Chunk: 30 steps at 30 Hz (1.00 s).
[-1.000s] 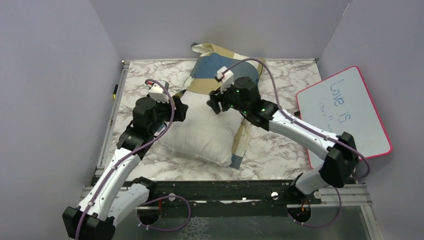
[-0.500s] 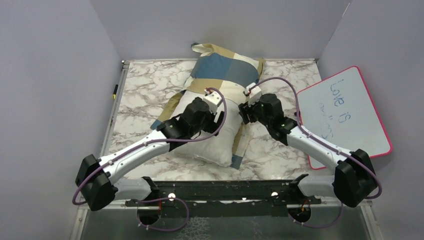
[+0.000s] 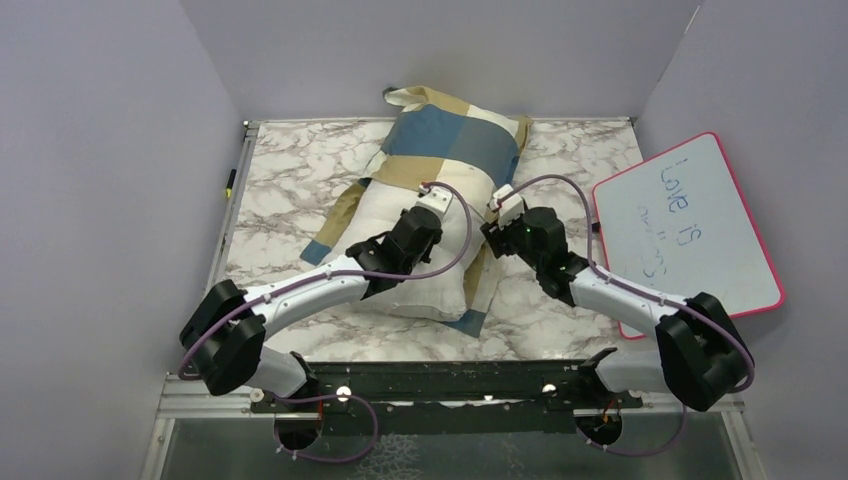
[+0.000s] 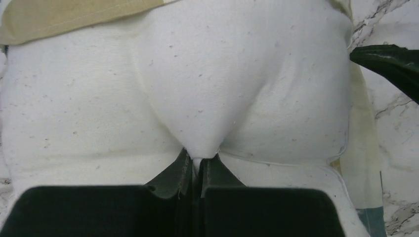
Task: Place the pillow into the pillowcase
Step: Stuff the pillow into the pillowcase.
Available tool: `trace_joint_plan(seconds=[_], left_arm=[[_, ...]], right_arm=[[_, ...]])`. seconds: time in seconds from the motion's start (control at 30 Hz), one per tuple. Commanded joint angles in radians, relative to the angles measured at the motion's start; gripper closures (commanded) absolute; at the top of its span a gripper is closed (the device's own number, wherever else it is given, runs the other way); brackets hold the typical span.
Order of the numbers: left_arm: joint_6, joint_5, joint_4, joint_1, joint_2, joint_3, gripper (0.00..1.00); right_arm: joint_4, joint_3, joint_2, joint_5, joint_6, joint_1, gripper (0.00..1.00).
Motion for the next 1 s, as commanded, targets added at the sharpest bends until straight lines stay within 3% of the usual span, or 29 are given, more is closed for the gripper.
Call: trace_joint_plan(seconds=[0.0,0.27,0.33,0.43,0.47,0.67,0.77,0.97], left_arm=[[-0.041,-0.055,0.039,0.025,-0.063,-0.04,1.0],[-0.079,-0.043,0.012,0.025,-0.064,-0.021,1.0],[-0.105,-0.071,-0.003,0.029,-0.053,-0.014,1.0],[-0.172,-0.144,-0.101,0.06,-0.008,0.056,1.0],[-0.187,-0.184,-0.143,0.071,0.018,0.095,1.0],[-0.207,-0.232,-0.214,0.107,0.083,0.216,1.0],[-0.216,-0.227,-0.221,0.107,0.121,0.248,1.0],[-0.242,-0.223,-0.226,0.113,0.168,0.252,1.0]], right_arm=[[0.231,-0.05,0.045,-0.021,-0.074,-0.007,0.37],[0.396,0.01,0.233,-0.004,-0.114,-0.009,0.43],[0.413,0.023,0.242,-0.008,-0.137,-0.009,0.57],[0.317,0.055,0.167,-0.069,-0.16,-0.008,0.96],[0.244,0.083,0.129,-0.129,-0.155,-0.008,0.99],[-0.203,0.322,0.06,-0.516,-0.191,-0.007,1.0],[-0.212,0.282,0.043,-0.615,-0.175,0.036,1.0],[-0.223,0.23,0.137,-0.599,-0.23,0.097,1.0]])
